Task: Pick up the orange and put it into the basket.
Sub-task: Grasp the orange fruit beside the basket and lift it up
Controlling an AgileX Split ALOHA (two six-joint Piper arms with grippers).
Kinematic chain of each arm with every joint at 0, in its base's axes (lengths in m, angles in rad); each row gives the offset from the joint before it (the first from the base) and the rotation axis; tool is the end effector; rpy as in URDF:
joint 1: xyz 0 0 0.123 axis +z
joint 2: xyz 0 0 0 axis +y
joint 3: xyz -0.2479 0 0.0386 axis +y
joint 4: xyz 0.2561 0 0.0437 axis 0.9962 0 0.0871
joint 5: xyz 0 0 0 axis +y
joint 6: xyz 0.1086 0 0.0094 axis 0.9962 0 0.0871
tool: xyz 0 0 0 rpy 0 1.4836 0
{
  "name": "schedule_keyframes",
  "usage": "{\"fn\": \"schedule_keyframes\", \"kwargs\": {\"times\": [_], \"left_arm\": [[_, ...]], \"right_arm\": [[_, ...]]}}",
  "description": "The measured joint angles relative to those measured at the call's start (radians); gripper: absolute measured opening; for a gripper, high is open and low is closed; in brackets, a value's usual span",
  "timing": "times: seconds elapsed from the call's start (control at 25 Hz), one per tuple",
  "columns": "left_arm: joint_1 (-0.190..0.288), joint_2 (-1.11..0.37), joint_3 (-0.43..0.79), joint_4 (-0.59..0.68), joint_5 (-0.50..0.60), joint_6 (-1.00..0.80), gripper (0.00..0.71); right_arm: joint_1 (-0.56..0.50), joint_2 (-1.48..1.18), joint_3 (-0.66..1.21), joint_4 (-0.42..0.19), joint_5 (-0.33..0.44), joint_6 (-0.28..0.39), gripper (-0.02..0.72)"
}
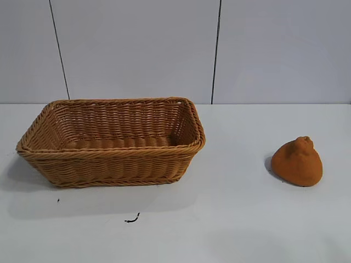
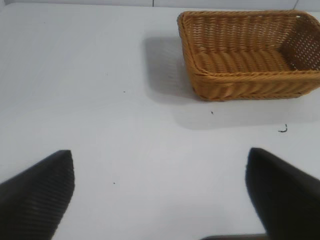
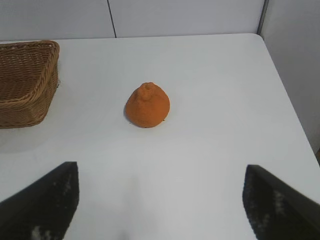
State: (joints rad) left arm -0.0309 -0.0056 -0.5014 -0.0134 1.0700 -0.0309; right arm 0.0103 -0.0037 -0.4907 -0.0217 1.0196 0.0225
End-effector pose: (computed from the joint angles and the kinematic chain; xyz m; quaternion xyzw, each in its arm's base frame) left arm 0.0513 -0.0029 0.2728 0.0003 0.8538 -0.0228 0.5201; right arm 0.0553 -0.0014 0.2744 0.0053 0.8438 -0.0020 0.5367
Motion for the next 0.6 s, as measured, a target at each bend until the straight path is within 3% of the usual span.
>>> {"fn": "schedule_keyframes", "kwargs": {"times": [0.6], "left_arm": [[0.000,0.000,0.000,0.000,0.000,0.000,0.666]], "right_arm": [[0.000,0.030,-0.037,0.000,-0.014,0.000,0.613]]}}
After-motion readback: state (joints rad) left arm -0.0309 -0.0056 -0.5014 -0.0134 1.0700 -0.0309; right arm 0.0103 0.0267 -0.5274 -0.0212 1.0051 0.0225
